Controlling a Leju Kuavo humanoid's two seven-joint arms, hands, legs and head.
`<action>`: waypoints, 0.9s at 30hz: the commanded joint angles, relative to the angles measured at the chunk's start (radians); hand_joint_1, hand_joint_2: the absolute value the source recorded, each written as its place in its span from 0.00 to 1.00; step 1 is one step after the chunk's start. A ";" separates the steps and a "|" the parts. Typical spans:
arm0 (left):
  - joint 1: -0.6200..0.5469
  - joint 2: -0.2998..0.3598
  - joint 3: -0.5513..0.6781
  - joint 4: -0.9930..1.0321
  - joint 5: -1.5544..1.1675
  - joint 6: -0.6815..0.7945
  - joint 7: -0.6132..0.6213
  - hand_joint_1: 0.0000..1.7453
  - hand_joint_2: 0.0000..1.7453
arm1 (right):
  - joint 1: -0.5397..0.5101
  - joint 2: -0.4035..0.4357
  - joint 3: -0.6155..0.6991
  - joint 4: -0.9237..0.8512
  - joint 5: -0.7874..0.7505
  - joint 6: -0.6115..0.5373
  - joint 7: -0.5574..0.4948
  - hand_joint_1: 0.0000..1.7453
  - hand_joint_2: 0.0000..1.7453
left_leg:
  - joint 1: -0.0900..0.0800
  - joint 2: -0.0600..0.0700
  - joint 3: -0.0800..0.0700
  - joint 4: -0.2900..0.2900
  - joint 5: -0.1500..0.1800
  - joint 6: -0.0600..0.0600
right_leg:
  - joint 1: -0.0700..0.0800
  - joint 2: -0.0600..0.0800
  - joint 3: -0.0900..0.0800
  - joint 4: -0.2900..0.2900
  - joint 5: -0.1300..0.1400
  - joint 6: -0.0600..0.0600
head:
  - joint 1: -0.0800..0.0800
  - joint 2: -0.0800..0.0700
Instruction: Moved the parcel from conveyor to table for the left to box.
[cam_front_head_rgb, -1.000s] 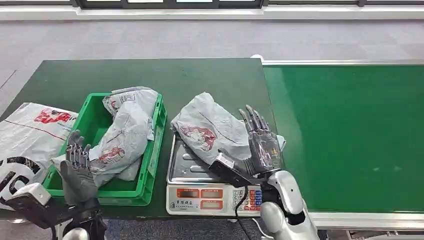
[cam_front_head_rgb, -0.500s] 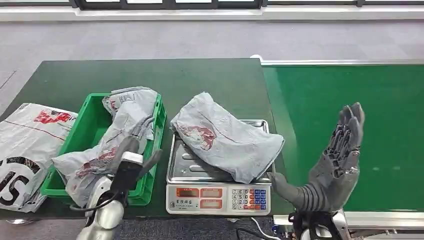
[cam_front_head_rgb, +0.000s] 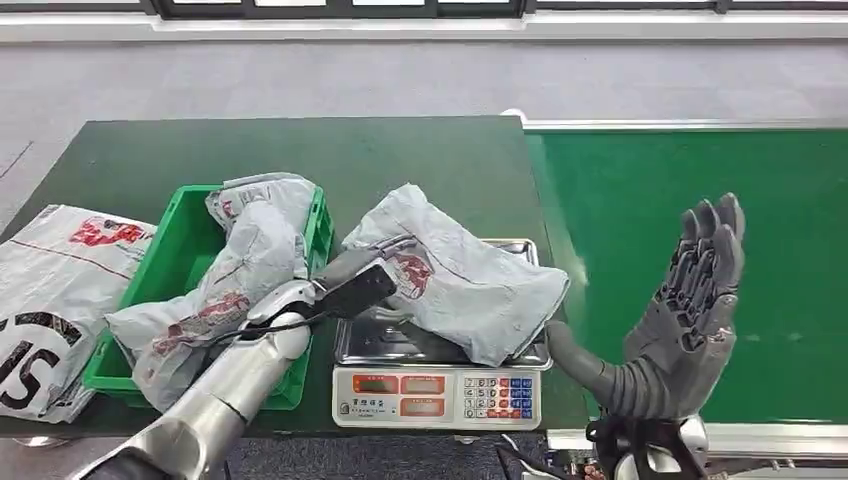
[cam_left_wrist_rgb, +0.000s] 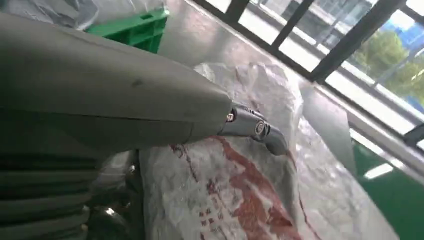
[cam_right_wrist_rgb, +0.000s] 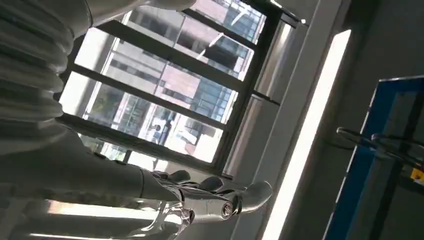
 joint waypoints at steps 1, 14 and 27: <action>-0.186 -0.181 -0.243 0.302 0.045 -0.036 0.015 0.00 1.00 | -0.057 0.033 -0.018 0.130 0.009 0.030 0.000 0.00 1.00 | 0.001 -0.006 -0.002 -0.001 0.002 0.001 | 0.001 -0.009 0.002 -0.002 0.001 0.000 | 0.000 0.000; -0.154 -0.166 -0.321 0.318 0.078 0.062 0.003 1.00 1.00 | -0.054 0.156 -0.112 0.108 0.079 0.168 0.011 0.00 1.00 | 0.000 0.002 0.000 -0.001 0.000 0.000 | 0.000 -0.001 0.000 -0.001 0.001 -0.001 | 0.000 0.000; -0.123 -0.137 -0.314 0.328 0.126 0.097 -0.004 1.00 1.00 | -0.035 0.183 -0.152 0.095 0.101 0.208 0.003 0.00 1.00 | 0.000 0.004 0.001 -0.003 0.001 0.000 | 0.000 0.000 0.002 -0.002 0.001 -0.001 | 0.000 0.000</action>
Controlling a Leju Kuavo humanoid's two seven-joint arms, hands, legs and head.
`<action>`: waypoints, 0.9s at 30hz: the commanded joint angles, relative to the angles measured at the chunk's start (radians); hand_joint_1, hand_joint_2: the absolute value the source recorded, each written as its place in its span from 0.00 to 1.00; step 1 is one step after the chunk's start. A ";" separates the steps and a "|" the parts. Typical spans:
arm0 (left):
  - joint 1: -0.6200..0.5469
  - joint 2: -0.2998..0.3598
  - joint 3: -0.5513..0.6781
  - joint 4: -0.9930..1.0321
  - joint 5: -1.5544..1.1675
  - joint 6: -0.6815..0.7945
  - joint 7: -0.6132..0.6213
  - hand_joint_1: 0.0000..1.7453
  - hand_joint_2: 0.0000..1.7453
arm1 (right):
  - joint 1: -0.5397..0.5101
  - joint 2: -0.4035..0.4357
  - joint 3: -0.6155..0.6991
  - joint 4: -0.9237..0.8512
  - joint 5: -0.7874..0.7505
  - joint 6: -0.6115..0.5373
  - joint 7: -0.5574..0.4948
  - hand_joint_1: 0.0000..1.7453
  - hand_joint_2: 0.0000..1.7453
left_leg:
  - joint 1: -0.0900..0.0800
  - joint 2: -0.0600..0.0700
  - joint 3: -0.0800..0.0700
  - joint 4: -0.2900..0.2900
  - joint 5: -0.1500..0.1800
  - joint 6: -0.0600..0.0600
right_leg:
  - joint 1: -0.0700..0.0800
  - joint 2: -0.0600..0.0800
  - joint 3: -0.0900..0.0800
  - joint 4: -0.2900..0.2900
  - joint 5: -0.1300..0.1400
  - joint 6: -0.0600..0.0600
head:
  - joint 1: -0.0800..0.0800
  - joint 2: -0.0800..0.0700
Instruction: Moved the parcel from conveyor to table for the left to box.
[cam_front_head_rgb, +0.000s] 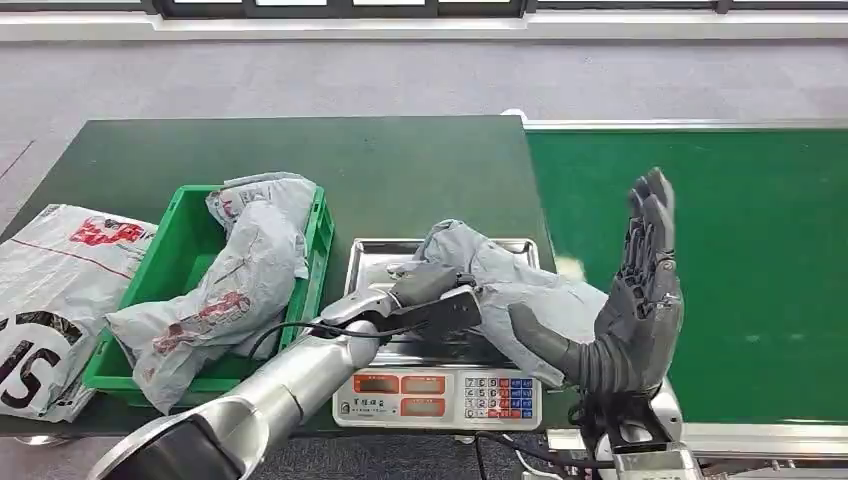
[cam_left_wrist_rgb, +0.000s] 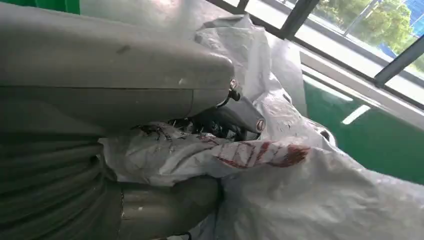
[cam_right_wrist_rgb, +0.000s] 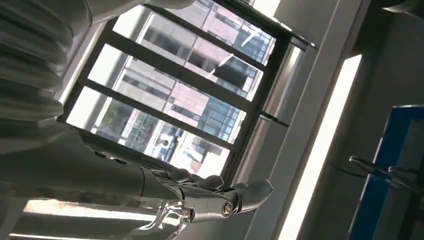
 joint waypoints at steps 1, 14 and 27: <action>0.003 0.039 -0.042 0.046 0.030 0.048 -0.010 1.00 1.00 | -0.004 0.028 -0.064 0.037 0.006 0.009 -0.002 0.00 1.00 | 0.000 0.003 0.002 -0.002 0.000 0.000 | 0.001 0.001 0.002 -0.002 0.001 -0.001 | 0.000 0.000; 0.090 0.350 0.335 -0.621 -0.579 0.595 0.254 1.00 1.00 | 0.002 0.015 -0.084 0.037 0.008 -0.020 0.022 0.00 1.00 | 0.001 0.009 0.001 -0.002 0.001 -0.002 | 0.002 0.008 -0.003 0.001 0.002 -0.002 | 0.000 0.000; 0.133 0.336 0.492 -0.675 -0.832 0.553 0.338 1.00 1.00 | 0.071 -0.017 -0.101 0.005 0.007 -0.067 0.013 0.00 1.00 | 0.001 0.004 -0.001 -0.001 0.002 -0.003 | 0.001 0.004 -0.003 0.001 0.001 -0.002 | 0.000 0.000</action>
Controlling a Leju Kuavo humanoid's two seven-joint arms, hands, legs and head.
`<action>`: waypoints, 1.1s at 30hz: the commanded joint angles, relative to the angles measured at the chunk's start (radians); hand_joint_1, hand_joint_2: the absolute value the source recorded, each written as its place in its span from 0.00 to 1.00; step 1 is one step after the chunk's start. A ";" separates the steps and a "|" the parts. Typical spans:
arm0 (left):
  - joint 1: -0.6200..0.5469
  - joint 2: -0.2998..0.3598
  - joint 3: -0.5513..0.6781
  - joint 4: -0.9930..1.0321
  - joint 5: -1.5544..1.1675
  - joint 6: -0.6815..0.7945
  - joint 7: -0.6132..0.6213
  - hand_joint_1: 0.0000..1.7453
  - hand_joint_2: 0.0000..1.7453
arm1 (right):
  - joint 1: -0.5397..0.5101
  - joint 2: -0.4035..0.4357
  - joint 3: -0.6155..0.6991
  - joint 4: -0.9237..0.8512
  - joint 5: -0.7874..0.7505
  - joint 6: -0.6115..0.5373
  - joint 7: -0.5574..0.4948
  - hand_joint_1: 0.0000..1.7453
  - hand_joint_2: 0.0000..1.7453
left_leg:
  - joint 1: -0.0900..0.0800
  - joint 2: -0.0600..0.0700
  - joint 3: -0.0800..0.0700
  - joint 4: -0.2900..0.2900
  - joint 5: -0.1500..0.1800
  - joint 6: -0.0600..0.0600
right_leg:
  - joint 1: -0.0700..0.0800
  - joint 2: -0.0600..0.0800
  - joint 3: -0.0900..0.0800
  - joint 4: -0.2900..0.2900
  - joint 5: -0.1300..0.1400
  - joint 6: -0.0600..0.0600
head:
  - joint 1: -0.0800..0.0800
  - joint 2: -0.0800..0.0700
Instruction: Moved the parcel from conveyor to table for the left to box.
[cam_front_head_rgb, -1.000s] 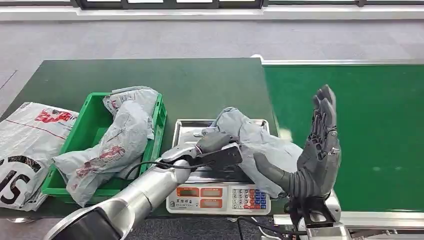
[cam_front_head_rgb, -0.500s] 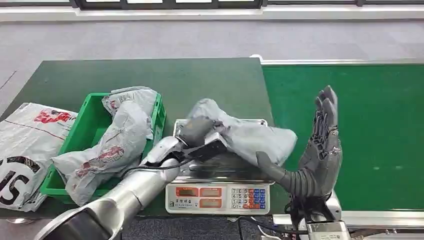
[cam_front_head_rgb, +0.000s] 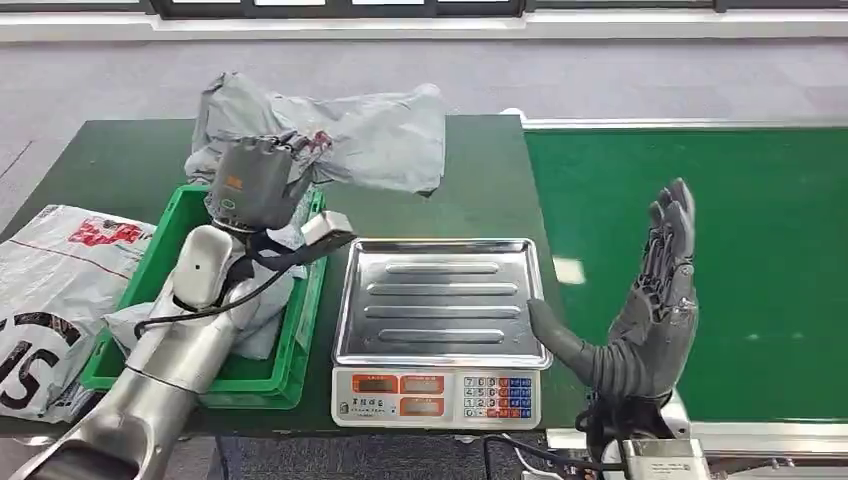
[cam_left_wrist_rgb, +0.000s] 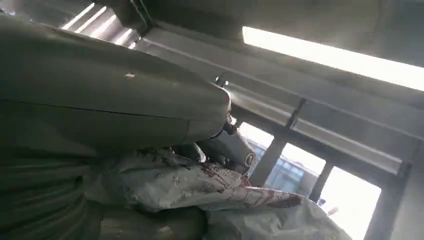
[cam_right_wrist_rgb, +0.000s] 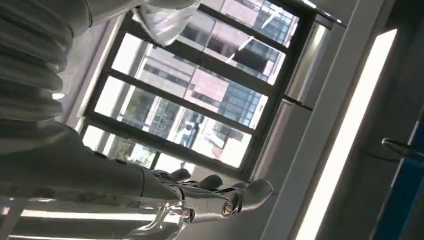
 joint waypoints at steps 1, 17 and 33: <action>0.001 -0.003 0.153 0.058 -0.195 -0.070 0.103 1.00 1.00 | 0.039 -0.036 -0.060 -0.005 -0.001 -0.038 -0.007 0.00 1.00 | 0.001 0.002 0.001 -0.002 0.001 0.000 | 0.001 0.000 0.001 -0.002 0.001 -0.001 | 0.000 0.000; 0.057 -0.021 0.342 0.364 -0.225 -0.030 0.115 1.00 1.00 | 0.103 -0.030 -0.084 -0.065 0.014 -0.062 -0.011 0.00 1.00 | 0.001 0.003 0.003 -0.004 0.001 0.000 | 0.001 -0.001 0.003 -0.006 0.002 0.000 | 0.000 0.000; 0.155 0.011 0.468 0.299 -0.245 -0.011 0.119 1.00 1.00 | 0.097 -0.003 -0.116 -0.096 0.040 0.001 0.014 0.00 1.00 | 0.000 0.007 0.002 -0.002 -0.001 -0.001 | 0.001 0.005 0.000 -0.002 0.001 -0.001 | 0.000 0.000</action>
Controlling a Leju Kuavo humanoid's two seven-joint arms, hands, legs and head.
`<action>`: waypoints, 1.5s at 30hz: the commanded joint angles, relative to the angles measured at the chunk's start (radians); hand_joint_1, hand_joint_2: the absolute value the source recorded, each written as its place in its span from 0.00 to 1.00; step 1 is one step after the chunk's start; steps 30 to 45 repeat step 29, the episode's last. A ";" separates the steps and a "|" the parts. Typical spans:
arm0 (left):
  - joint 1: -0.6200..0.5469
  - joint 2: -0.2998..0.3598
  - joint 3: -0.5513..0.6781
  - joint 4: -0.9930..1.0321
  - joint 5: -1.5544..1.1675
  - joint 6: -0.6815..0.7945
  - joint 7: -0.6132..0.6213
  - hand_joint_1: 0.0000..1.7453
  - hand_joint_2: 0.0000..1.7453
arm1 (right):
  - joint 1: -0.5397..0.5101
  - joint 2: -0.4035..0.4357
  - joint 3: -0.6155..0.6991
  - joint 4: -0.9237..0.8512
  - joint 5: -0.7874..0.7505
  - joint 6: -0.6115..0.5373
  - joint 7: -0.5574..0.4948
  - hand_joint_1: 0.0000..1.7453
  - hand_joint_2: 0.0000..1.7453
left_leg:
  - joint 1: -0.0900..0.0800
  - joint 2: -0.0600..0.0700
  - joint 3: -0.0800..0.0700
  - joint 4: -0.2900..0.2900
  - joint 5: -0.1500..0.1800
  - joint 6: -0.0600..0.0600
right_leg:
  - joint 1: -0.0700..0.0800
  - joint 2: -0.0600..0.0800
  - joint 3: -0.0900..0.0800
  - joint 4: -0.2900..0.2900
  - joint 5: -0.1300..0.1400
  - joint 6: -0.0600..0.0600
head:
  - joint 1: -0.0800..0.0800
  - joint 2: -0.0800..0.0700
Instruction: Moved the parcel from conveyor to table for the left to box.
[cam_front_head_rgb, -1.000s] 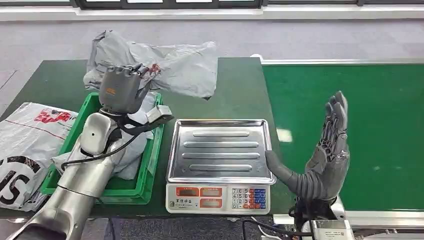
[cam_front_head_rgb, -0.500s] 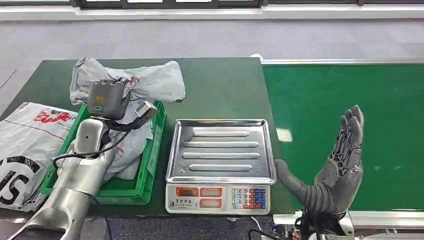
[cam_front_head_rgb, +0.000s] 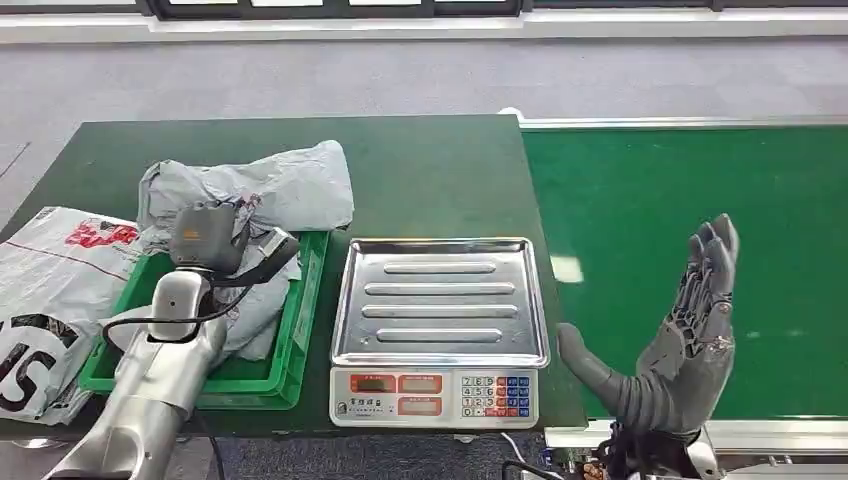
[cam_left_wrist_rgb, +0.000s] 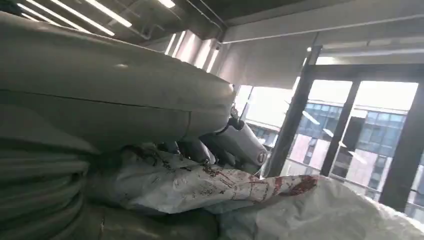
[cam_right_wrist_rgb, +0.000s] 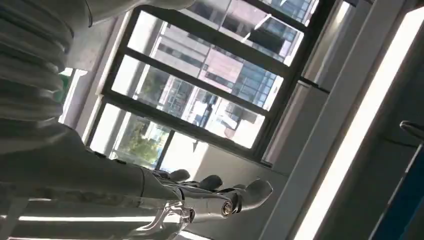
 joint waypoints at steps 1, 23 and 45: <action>0.083 0.005 0.130 -0.054 -0.014 -0.017 0.000 1.00 1.00 | -0.015 0.012 -0.081 -0.013 0.020 0.042 0.027 0.00 1.00 | 0.000 0.004 0.003 -0.003 0.000 0.000 | 0.001 0.001 0.002 -0.003 0.001 -0.001 | 0.000 0.000; 0.575 -0.156 0.257 -0.846 0.869 -0.086 -0.306 0.00 0.00 | -0.015 -0.019 -0.041 0.071 -0.002 0.021 -0.013 0.00 1.00 | 0.000 0.004 0.002 -0.001 -0.003 0.000 | 0.001 0.003 0.001 -0.002 -0.001 -0.001 | 0.000 0.000; 0.602 -0.118 0.156 -0.864 1.018 -0.133 -0.314 0.00 0.00 | -0.038 -0.036 -0.025 0.088 -0.005 -0.007 -0.013 0.00 1.00 | 0.001 0.004 0.003 -0.002 -0.004 0.001 | 0.001 0.001 0.003 -0.004 -0.001 -0.002 | 0.000 0.000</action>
